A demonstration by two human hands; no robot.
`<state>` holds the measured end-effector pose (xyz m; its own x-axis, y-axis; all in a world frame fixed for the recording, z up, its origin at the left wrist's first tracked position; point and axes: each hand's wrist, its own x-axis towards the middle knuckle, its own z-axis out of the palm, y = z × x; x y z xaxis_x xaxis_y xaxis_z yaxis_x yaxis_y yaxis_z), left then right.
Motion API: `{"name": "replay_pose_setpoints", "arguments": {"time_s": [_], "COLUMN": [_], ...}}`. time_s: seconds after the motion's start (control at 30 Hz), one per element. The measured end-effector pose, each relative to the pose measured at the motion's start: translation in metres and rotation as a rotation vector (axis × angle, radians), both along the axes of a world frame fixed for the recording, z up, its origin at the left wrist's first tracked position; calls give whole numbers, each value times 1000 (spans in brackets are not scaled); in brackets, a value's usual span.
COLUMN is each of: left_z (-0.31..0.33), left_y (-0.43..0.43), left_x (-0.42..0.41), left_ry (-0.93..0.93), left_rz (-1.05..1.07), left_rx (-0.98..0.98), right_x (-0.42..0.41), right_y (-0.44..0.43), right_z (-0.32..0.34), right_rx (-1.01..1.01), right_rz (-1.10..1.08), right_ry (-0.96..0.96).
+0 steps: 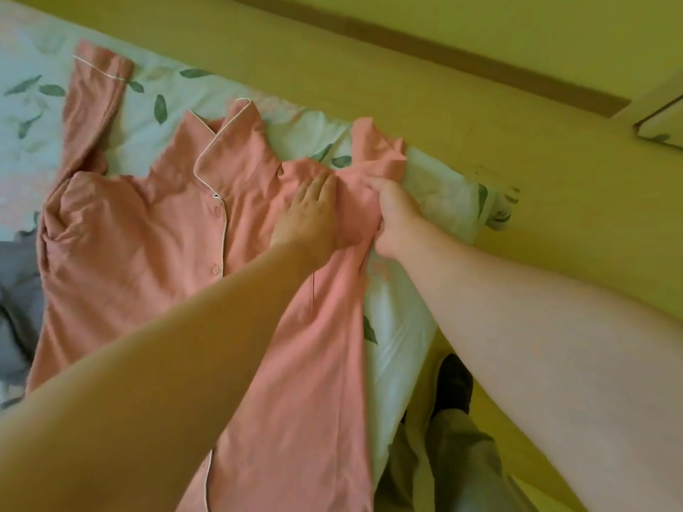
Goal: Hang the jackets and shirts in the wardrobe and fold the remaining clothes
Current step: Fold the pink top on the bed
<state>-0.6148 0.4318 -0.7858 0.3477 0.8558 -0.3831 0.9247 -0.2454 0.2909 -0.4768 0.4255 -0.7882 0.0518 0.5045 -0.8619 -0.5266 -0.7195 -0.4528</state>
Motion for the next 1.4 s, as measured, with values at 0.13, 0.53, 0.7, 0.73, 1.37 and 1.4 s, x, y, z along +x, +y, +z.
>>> {"name": "replay_pose_setpoints", "arguments": {"time_s": [0.13,0.53,0.7,0.73,1.37,1.4], "left_z": [-6,3,14,17,5,5], "left_y": [9,13,9,7,-112,-110], "left_x": [-2,21,46,54,172,171], "left_ry": [26,210,313,319,113,105], "left_rz": [51,83,176,205,-56,-51], "left_rx": [-90,-177,-230,-222,-144,-192], "right_x": [27,135,183,194,249,239], "right_y": [2,-12,-26,-32,-113,-113], "right_z": [0,38,53,55,111,120], "right_rx": [135,363,292,247,110,142], "right_rz": [-106,-583,-708,-731,-709,-705], "right_ry": [286,471,351,301,-568,-614]}}
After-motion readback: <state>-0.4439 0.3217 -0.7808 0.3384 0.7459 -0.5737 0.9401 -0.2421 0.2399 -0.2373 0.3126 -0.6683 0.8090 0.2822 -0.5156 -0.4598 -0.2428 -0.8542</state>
